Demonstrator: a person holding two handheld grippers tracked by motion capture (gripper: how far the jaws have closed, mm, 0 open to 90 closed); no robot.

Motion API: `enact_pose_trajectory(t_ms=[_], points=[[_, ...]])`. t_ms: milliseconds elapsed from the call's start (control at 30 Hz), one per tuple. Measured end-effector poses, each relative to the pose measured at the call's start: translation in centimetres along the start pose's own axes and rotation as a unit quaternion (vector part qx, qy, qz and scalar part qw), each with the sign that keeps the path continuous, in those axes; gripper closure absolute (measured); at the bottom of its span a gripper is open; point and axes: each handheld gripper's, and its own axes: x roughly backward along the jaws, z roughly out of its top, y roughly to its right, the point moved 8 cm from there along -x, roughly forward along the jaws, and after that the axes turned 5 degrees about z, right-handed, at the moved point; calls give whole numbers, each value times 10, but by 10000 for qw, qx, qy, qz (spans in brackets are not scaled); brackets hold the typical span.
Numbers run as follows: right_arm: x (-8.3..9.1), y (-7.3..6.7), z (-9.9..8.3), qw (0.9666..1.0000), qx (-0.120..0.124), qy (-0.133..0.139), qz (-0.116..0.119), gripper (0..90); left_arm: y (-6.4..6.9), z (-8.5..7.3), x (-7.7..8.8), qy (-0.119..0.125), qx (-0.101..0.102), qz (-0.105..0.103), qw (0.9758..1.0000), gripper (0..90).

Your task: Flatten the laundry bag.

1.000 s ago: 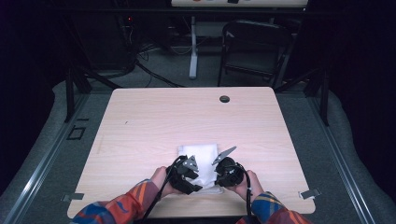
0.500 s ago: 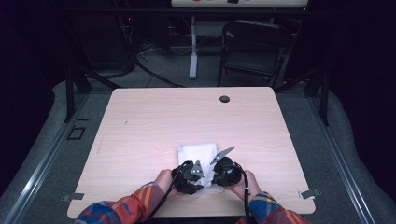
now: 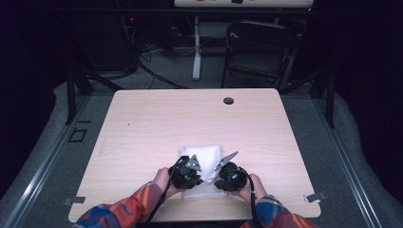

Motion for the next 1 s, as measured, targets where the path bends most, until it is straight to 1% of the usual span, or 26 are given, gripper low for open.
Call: enact_pose_trajectory(t_ms=[33,67,167,233,300,333,400,533,567,633,667,867,933,1000], points=[[0,0,0,10000,16,-11,-11,900,-1,0,1,15,38,-23,10000,829],[0,0,-1,10000,-46,30,36,900,-2,0,2,35,74,-26,10000,829],[-1,1,-1,9999,18,92,64,900,-5,1,4,67,125,-7,9999,827],[0,1,-1,9999,74,62,31,900,-8,2,6,107,155,18,9998,826],[0,0,-1,9999,77,85,45,900,-10,2,7,131,188,20,9997,826],[0,1,-1,9999,122,40,36,900,-11,3,8,141,205,28,9997,826],[0,1,-1,9999,61,101,79,900,-13,3,10,177,250,26,9995,825],[0,1,-1,9999,144,52,30,900,-17,5,13,261,314,86,9991,824],[-1,0,-1,9999,123,88,52,900,-18,5,14,269,332,86,9990,824],[0,1,-1,9999,152,51,35,900,-20,6,15,325,377,109,9987,824],[-1,0,-1,9999,127,83,48,900,-21,6,16,329,358,118,9987,824],[-1,0,-1,9999,117,75,69,900,-28,9,19,380,379,161,9984,826],[-1,0,-1,9999,120,72,70,900,-31,11,20,428,396,224,9980,826],[-1,0,-1,9999,123,72,77,900,-34,12,21,476,467,253,9975,826]])
